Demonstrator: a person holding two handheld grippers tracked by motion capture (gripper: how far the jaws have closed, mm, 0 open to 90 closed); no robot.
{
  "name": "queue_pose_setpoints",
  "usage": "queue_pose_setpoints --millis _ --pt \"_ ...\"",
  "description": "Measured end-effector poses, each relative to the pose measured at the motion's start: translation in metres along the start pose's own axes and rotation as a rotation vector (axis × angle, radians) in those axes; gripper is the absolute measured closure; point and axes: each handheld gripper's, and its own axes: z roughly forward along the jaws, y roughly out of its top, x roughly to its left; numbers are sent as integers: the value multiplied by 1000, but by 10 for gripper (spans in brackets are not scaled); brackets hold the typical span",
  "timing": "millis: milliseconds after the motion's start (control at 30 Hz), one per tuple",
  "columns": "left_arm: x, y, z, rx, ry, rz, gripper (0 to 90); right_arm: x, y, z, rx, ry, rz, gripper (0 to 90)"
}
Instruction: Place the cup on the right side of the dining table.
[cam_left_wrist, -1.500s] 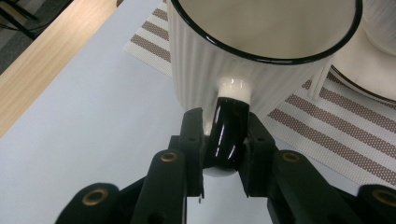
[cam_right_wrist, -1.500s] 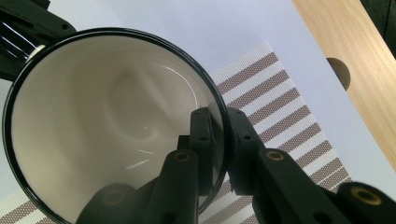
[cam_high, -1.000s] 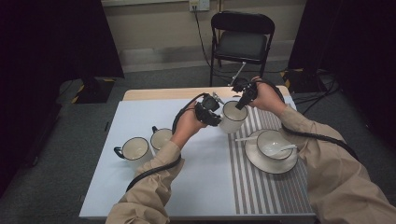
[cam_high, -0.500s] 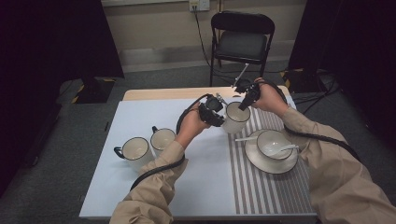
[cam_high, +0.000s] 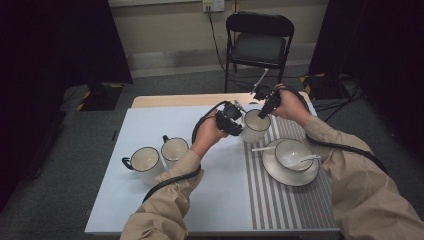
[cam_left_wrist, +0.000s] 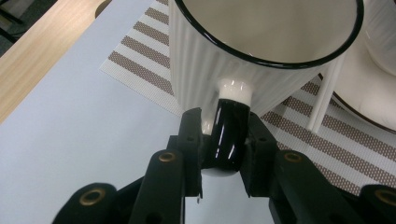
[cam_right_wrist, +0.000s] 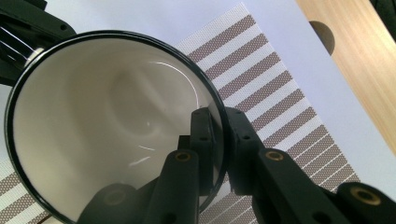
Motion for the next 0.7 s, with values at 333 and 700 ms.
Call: queue_pose_setpoints --millis 333,700 --pt "1 6 8 -10 -10 -7 725 -6 -4 0 6 -16 10 831" --pt "2 8 20 -6 -25 -13 717 -12 -11 7 18 -14 33 832"
